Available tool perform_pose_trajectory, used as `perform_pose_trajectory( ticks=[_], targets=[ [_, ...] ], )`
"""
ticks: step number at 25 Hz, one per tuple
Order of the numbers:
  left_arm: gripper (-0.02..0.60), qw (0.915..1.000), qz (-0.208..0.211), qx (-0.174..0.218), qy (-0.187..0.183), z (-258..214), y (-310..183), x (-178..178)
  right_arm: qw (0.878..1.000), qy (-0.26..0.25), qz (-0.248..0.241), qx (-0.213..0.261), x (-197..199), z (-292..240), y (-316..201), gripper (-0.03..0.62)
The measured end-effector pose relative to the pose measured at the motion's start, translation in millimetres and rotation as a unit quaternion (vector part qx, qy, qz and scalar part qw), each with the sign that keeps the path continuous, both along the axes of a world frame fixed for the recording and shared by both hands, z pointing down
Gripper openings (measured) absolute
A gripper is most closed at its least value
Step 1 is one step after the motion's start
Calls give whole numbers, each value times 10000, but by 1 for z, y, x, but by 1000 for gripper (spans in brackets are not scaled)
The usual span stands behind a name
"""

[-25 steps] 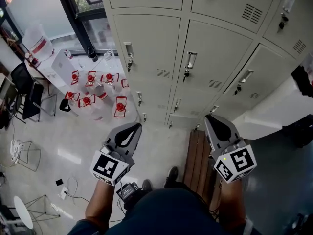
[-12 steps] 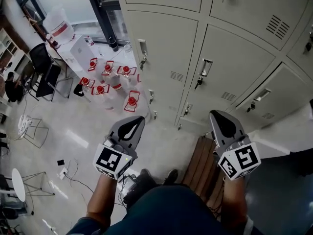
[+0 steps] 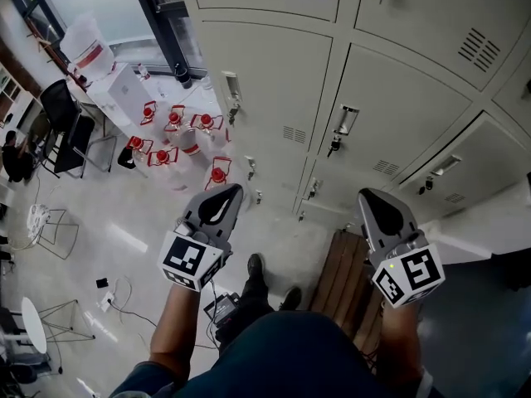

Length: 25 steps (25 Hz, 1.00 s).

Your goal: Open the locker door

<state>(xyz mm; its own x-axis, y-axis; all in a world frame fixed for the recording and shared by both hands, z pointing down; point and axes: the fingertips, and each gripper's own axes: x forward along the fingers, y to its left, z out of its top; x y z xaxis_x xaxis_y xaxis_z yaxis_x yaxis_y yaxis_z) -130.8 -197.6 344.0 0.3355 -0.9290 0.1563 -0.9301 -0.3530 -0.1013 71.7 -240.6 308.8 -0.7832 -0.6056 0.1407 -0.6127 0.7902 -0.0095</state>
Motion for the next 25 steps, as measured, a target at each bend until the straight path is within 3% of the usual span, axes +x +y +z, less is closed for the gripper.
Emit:
perform_pose_trajectory(
  ticks=[9, 25],
  targets=[
    [17, 9999, 83, -41, 46, 5, -48, -35, 9997, 95, 209, -8, -22, -3, -30, 37],
    [18, 9994, -322, -87, -101, 23, -159, -100, 9972, 171, 634, -360, -35, 27, -77, 37]
  ],
)
